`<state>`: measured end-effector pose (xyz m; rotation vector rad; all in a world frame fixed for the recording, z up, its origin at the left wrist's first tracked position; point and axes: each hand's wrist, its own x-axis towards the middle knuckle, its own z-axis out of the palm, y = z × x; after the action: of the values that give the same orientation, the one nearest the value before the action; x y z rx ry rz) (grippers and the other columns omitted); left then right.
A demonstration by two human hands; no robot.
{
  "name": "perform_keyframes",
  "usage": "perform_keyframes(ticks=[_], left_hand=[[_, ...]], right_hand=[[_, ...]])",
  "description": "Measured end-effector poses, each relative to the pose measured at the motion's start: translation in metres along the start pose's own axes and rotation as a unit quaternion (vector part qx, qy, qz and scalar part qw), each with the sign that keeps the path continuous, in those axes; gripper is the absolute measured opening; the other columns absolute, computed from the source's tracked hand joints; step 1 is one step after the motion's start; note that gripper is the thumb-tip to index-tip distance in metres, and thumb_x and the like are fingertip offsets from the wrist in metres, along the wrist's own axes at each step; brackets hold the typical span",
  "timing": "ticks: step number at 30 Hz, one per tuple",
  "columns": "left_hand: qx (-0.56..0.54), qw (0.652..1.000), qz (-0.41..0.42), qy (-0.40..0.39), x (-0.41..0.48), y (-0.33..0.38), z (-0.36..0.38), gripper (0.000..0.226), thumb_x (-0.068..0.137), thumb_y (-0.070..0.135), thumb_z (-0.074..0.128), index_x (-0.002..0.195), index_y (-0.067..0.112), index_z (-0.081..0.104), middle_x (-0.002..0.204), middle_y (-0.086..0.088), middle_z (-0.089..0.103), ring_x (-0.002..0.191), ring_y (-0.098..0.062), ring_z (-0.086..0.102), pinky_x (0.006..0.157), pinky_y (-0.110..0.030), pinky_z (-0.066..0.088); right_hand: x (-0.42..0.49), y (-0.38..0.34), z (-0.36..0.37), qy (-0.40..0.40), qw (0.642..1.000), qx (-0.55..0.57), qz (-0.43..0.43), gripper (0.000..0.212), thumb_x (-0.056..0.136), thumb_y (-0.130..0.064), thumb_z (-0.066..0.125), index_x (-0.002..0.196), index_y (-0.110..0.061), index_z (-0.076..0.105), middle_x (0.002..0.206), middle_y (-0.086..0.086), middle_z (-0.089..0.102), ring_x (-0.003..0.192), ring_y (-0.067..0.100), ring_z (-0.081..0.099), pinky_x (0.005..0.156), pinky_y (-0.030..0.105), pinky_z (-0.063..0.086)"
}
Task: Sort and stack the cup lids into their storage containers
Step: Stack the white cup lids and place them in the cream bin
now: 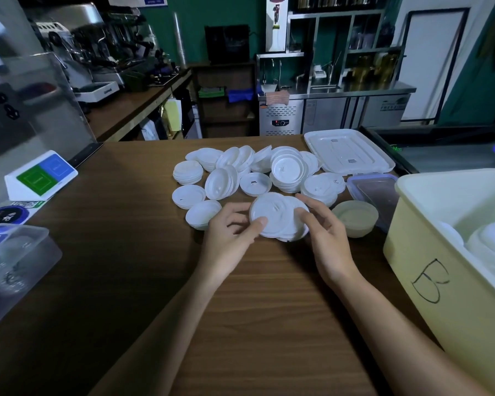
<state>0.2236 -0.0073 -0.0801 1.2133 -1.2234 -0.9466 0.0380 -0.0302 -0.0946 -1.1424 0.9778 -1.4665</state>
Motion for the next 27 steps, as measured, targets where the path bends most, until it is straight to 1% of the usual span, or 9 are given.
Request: perform_keyframes(ticks=[5,9,11,13,15,17,19,23,27], left_hand=[[0.025,1.000,-0.010,0.011,-0.0013,-0.0068,0.0061,0.029,0.081,0.027,0.090,0.100,0.015,0.072,0.085,-0.002,0.077,0.079,-0.021,0.076,0.075,-0.034,0.061],[0.152,0.988,0.005,0.019,-0.0058,-0.0068,0.0066,0.034,0.076,0.042,0.091,0.091,0.020,0.069,0.084,0.007,0.073,0.081,-0.008,0.070,0.074,-0.020,0.057],[0.164,0.986,0.001,0.015,-0.0048,-0.0077,0.0057,0.037,0.078,0.052,0.086,0.093,0.023,0.069,0.090,0.010,0.074,0.087,-0.002,0.069,0.080,-0.020,0.057],[0.131,0.991,-0.003,0.001,-0.0020,-0.0074,0.0023,0.042,0.081,0.062,0.078,0.103,0.027,0.071,0.101,0.012,0.076,0.099,0.000,0.070,0.093,-0.030,0.058],[0.055,0.998,-0.013,-0.035,0.0003,-0.0053,0.0000,0.040,0.090,0.054,0.075,0.117,0.026,0.072,0.113,0.009,0.077,0.112,-0.005,0.070,0.103,-0.041,0.056],[-0.006,0.996,-0.031,-0.086,0.0001,-0.0011,-0.0013,0.027,0.099,0.032,0.070,0.123,0.020,0.073,0.117,0.004,0.078,0.115,-0.012,0.071,0.105,-0.040,0.055],[-0.020,0.993,-0.043,-0.105,0.0007,-0.0006,-0.0026,0.023,0.101,0.023,0.068,0.122,0.017,0.074,0.115,0.002,0.079,0.113,-0.014,0.073,0.102,-0.037,0.056],[-0.025,0.996,-0.048,-0.065,0.0021,-0.0060,-0.0014,0.021,0.099,0.022,0.071,0.118,0.014,0.075,0.109,0.000,0.080,0.108,-0.017,0.075,0.103,-0.042,0.057],[-0.026,0.998,-0.042,-0.026,0.0006,-0.0055,0.0028,0.026,0.096,0.029,0.073,0.119,0.016,0.073,0.110,0.003,0.080,0.107,-0.014,0.075,0.098,-0.040,0.058]], right_hand=[[-0.0043,-0.0003,0.0038,-0.031,0.999,-0.006,0.002,0.022,0.100,-0.023,0.072,0.121,-0.025,0.076,0.125,-0.006,0.077,0.122,0.012,0.068,0.107,0.033,0.049],[-0.0064,-0.0013,0.0025,-0.045,0.999,-0.028,-0.011,0.027,0.096,-0.016,0.075,0.121,-0.026,0.074,0.124,-0.007,0.077,0.117,0.008,0.070,0.098,0.023,0.051],[-0.0059,-0.0023,0.0012,-0.052,0.998,-0.032,-0.018,0.029,0.096,-0.015,0.075,0.123,-0.025,0.074,0.126,-0.006,0.076,0.120,0.009,0.070,0.102,0.025,0.051],[-0.0058,-0.0036,0.0016,-0.065,0.997,-0.035,-0.020,0.031,0.096,-0.013,0.075,0.126,-0.021,0.073,0.127,-0.005,0.076,0.122,0.010,0.069,0.106,0.028,0.051],[-0.0069,-0.0045,0.0028,-0.084,0.996,-0.030,-0.019,0.038,0.096,-0.010,0.074,0.133,-0.017,0.069,0.128,-0.003,0.076,0.122,0.009,0.069,0.103,0.025,0.052],[-0.0077,-0.0043,0.0031,-0.097,0.995,-0.020,-0.010,0.042,0.097,-0.006,0.072,0.138,-0.015,0.066,0.125,0.001,0.077,0.118,0.009,0.070,0.096,0.021,0.054],[-0.0077,-0.0039,0.0033,-0.094,0.995,-0.024,-0.007,0.039,0.097,-0.005,0.072,0.135,-0.013,0.068,0.122,0.001,0.078,0.115,0.009,0.072,0.092,0.020,0.054],[-0.0079,-0.0030,0.0036,-0.096,0.994,-0.049,-0.013,0.035,0.096,-0.005,0.073,0.130,-0.011,0.068,0.114,-0.005,0.079,0.109,0.006,0.072,0.090,0.019,0.054],[-0.0085,-0.0028,0.0034,-0.104,0.994,-0.024,0.011,0.050,0.089,-0.009,0.080,0.135,-0.019,0.065,0.120,-0.003,0.078,0.116,0.010,0.072,0.098,0.029,0.057]])
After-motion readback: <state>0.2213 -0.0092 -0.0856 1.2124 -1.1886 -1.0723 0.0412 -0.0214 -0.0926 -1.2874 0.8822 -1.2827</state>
